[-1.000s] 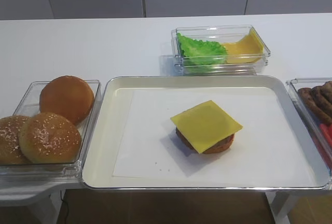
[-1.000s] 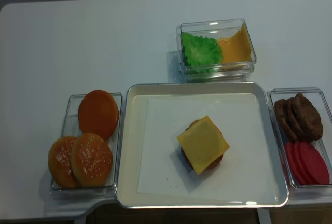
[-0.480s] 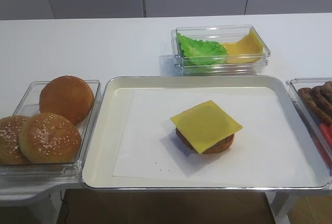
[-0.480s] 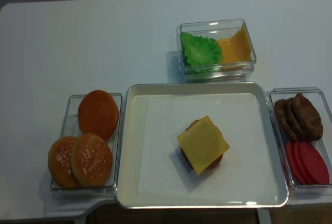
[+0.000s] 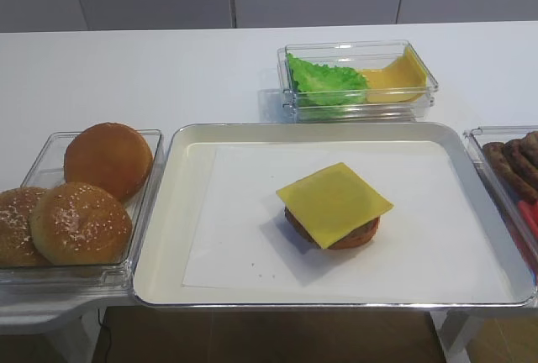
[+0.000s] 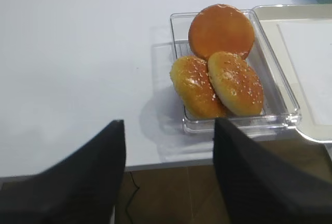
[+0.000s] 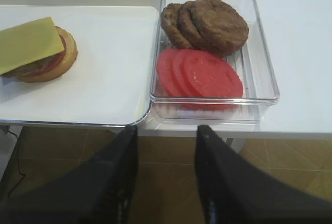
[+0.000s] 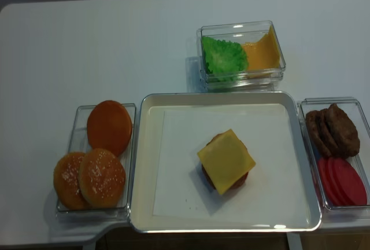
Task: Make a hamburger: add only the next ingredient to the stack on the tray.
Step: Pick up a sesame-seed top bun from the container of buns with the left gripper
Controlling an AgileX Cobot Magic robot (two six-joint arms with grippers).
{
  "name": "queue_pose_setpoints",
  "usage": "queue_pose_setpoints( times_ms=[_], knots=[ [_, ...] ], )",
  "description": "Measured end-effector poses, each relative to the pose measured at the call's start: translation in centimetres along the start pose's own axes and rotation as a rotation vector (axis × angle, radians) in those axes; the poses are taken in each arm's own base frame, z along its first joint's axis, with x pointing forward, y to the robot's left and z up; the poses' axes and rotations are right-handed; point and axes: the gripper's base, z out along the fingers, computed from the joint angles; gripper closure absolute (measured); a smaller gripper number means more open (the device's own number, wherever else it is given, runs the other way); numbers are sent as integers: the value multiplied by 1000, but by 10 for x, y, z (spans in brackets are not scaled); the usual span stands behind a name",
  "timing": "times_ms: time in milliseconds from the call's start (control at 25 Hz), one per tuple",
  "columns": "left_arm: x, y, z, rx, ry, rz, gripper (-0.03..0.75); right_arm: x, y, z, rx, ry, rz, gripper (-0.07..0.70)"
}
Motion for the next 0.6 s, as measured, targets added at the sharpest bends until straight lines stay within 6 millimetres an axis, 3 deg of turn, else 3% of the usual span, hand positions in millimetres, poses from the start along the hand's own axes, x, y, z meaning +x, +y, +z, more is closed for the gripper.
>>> queue_pose_setpoints(
  times_ms=[240,440,600],
  knots=[
    [-45,-8,29,30,99,-67,309,0,0,0,0,0,0,369],
    [-76,-16,70,55,237,-144,309,0,0,0,0,0,0,402],
    [-87,-19,109,43,370,-182,309,0,0,0,0,0,0,420]
  ],
)
